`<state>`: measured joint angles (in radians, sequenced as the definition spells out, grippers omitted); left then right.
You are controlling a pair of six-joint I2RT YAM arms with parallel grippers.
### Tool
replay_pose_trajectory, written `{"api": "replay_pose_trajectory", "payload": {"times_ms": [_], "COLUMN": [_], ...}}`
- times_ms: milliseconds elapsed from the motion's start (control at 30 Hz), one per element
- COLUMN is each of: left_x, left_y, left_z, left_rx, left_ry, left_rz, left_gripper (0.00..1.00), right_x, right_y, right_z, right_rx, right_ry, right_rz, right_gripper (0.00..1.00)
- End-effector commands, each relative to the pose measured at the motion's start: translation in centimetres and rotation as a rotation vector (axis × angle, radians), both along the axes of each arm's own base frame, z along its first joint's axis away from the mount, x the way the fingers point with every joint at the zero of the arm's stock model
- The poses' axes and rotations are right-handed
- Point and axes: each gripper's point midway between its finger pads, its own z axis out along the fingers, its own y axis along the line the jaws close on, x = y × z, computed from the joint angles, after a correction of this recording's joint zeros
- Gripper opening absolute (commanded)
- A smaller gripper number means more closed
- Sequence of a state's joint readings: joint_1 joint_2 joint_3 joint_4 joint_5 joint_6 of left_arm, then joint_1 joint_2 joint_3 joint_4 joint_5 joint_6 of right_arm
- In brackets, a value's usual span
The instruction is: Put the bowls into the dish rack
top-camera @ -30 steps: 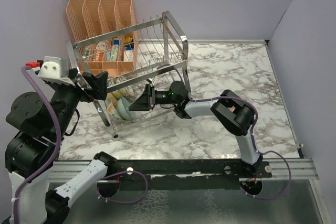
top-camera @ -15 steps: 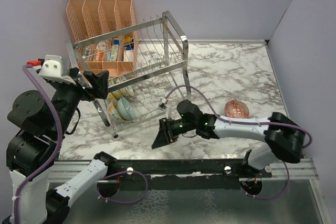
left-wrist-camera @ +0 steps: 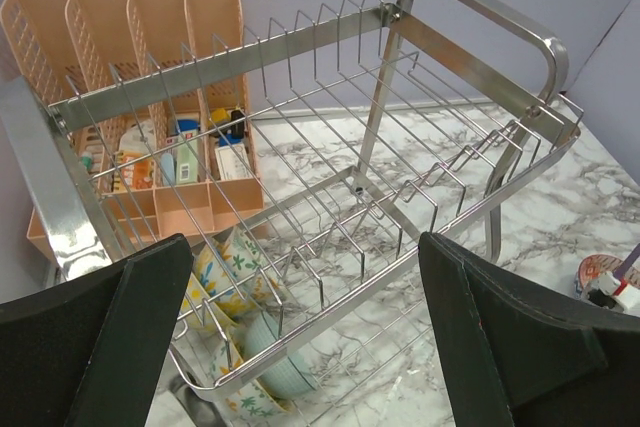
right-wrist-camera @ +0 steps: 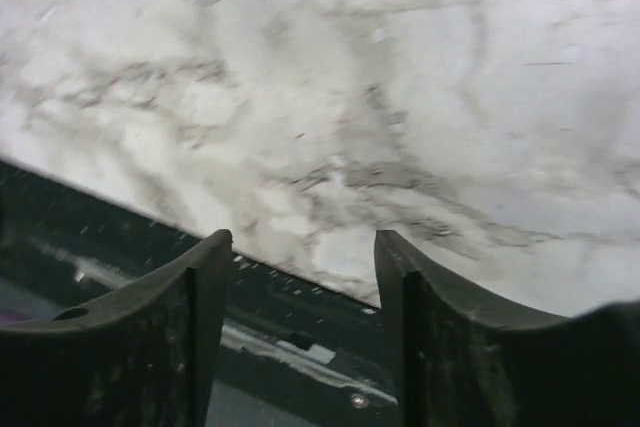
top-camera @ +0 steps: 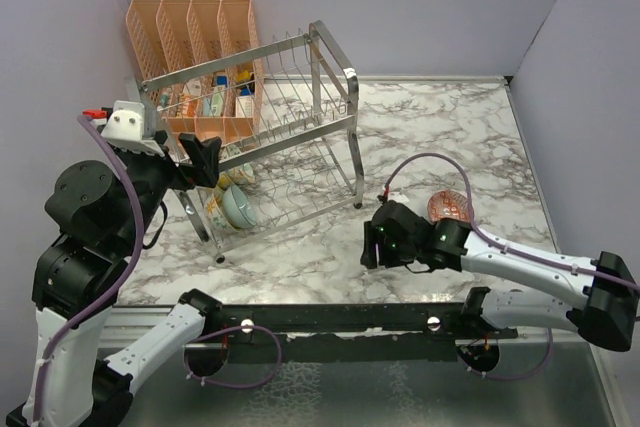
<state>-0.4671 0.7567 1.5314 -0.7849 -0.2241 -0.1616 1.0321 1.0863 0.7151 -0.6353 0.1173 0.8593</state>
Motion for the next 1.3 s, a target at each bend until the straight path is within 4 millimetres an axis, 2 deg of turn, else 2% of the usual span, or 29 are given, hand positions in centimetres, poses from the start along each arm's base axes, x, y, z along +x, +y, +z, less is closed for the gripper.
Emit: {"api": "replay_pose_trajectory", "payload": {"times_ms": [0,133,167,267,367,533,700,867,1133,1267], "left_x": [0.0,-0.1,-0.1,-0.2,-0.3,-0.5,-0.7,-0.8,-0.6,-0.5], "left_y": [-0.6,-0.5,-0.5,-0.5,-0.5,-0.5,-0.3,-0.2,-0.1,0.0], "left_z": [0.7,0.6,0.7,0.9,0.9,0.5,0.3,-0.4,-1.2,-1.4], "left_rx": [-0.011,0.001,0.002,0.001,-0.001,0.002,0.004,0.0,0.012,0.021], "left_ry": [-0.033,-0.031,-0.031,-0.038,-0.04,-0.033,-0.026,-0.017,0.001,0.008], "left_rz": [-0.031,-0.032,-0.033,-0.035,-0.039,-0.045,-0.037,-0.03,-0.023,-0.015], "left_gripper": [0.99,0.99,0.99,0.99,0.99,0.99,0.99,0.99,0.99,0.99], "right_x": [3.9,7.4,8.5,11.3,13.6,16.2,16.8,16.6,16.1,16.4], "right_y": [-5.7,-7.4,-8.0,-10.4,-12.7,-13.7,-14.3,-16.4,-16.7,-17.1], "right_z": [0.0,2.0,2.8,4.3,4.6,4.1,1.7,-0.5,-4.4,-4.3], "right_rx": [-0.251,-0.243,-0.244,-0.293,-0.332,-0.352,-0.424,-0.513,-0.524,-0.531], "right_ry": [-0.101,-0.163,-0.192,-0.272,-0.288,-0.311,-0.27,-0.257,-0.186,-0.181], "right_rz": [-0.172,-0.241,-0.261,-0.341,-0.404,-0.449,-0.453,-0.5,-0.468,-0.492], "right_gripper": [0.62,0.67,0.72,0.77,0.78,0.78,0.77,0.74,0.67,0.61]}}
